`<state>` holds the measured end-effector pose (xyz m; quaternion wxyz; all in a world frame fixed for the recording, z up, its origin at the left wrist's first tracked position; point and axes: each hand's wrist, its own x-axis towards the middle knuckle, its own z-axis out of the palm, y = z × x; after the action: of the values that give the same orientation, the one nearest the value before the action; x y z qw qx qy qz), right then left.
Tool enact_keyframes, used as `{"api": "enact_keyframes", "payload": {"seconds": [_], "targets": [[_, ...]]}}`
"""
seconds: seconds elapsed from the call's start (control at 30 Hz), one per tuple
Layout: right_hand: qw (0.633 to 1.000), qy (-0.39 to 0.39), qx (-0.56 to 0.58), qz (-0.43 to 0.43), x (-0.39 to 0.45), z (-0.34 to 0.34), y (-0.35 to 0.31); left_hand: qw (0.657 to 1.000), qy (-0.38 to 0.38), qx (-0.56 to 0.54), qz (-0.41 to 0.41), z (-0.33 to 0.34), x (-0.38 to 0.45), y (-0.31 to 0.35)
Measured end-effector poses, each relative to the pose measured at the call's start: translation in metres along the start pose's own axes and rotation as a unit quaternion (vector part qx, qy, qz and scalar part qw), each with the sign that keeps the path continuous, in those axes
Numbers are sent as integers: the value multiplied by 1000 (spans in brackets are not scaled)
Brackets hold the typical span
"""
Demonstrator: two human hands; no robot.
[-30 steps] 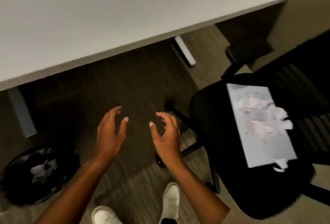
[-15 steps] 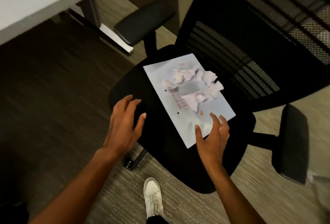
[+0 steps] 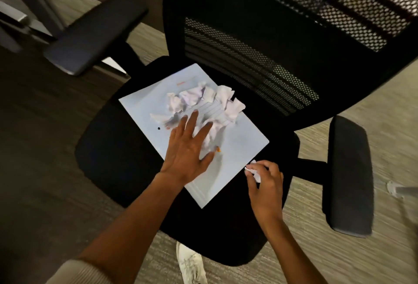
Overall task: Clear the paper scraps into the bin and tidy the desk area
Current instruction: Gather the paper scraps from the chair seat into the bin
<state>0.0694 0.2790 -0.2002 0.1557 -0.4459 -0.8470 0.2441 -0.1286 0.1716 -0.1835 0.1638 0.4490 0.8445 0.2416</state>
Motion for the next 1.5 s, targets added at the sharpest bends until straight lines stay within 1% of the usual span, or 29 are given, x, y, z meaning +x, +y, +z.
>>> {"api": "enact_keyframes", "payload": {"seconds": [0.13,0.23,0.33,0.43,0.57,0.67,0.8,1.0,1.13,1.3,1.5], "targets": [[998,16,59,28,7,-7,1,999,-18,50,6,15,21,11],[995,32,85,33,14,-12,-1,997,-9,83,2,22,28,17],[993,38,110,28,24,-15,-6,998,27,64,-13,26,26,20],[993,40,110,17,34,-15,-12,997,57,47,-19,28,25,20],[991,28,128,10,41,-12,-20,997,70,30,-7,22,21,14],[990,26,139,3,43,-8,-29,997,78,7,-12,15,13,8],[989,12,148,-14,36,2,-49,994,97,0,-43,-3,-4,-6],[986,-28,158,-53,13,25,-95,988,135,3,-78,-42,-49,-41],[982,-56,159,-80,-7,46,-133,981,156,6,-120,-65,-89,-68],[970,-95,167,-148,-45,77,-194,963,200,-2,-180,-97,-159,-107],[954,-141,166,-205,-99,113,-258,940,261,-3,-219,-124,-242,-149]]}}
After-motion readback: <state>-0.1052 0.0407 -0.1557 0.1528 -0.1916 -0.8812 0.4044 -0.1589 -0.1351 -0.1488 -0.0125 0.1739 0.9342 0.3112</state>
